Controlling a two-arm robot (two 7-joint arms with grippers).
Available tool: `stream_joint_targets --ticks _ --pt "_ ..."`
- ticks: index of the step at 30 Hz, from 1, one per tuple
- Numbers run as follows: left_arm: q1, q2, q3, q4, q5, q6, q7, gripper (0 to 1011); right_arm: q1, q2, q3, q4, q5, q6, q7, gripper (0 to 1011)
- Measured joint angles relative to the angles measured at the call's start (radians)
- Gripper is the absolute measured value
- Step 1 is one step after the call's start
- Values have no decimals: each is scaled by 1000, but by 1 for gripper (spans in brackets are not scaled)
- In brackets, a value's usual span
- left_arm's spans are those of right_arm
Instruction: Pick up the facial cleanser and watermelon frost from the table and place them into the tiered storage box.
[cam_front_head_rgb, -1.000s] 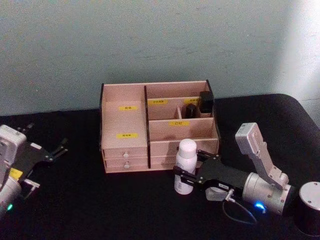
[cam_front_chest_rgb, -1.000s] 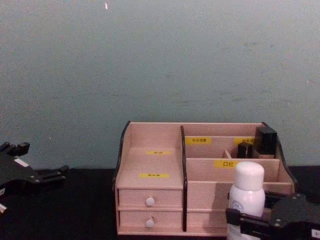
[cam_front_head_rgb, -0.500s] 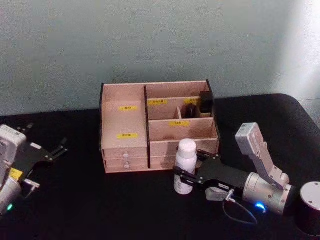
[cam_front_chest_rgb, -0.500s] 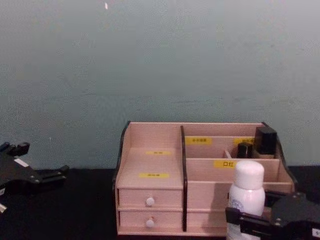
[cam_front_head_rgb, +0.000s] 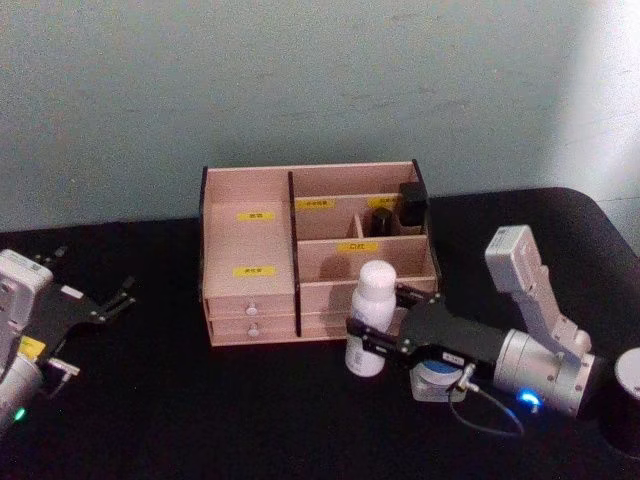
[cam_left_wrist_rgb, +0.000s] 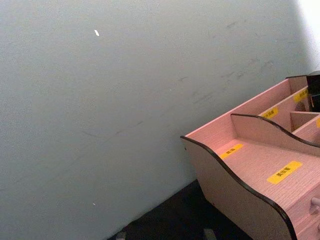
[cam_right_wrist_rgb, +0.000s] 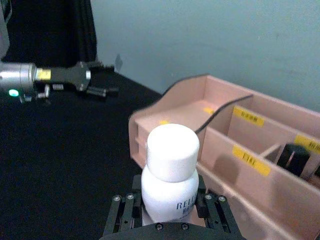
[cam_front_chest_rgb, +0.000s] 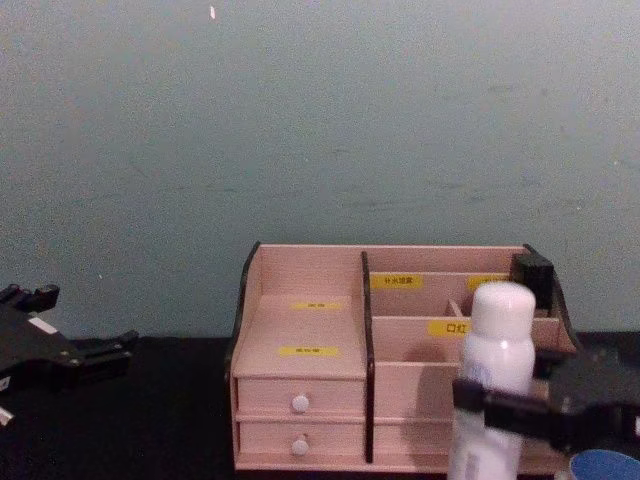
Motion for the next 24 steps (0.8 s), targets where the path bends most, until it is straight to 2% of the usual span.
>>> stream_joint_targets --ticks 13,24 --pt "0 0 0 0 0 0 0 1001 52 1 28 -49 65 20 -12 596" --pt "0 0 0 0 0 0 0 1001 140 -44 24 19 69 14 -45 595"
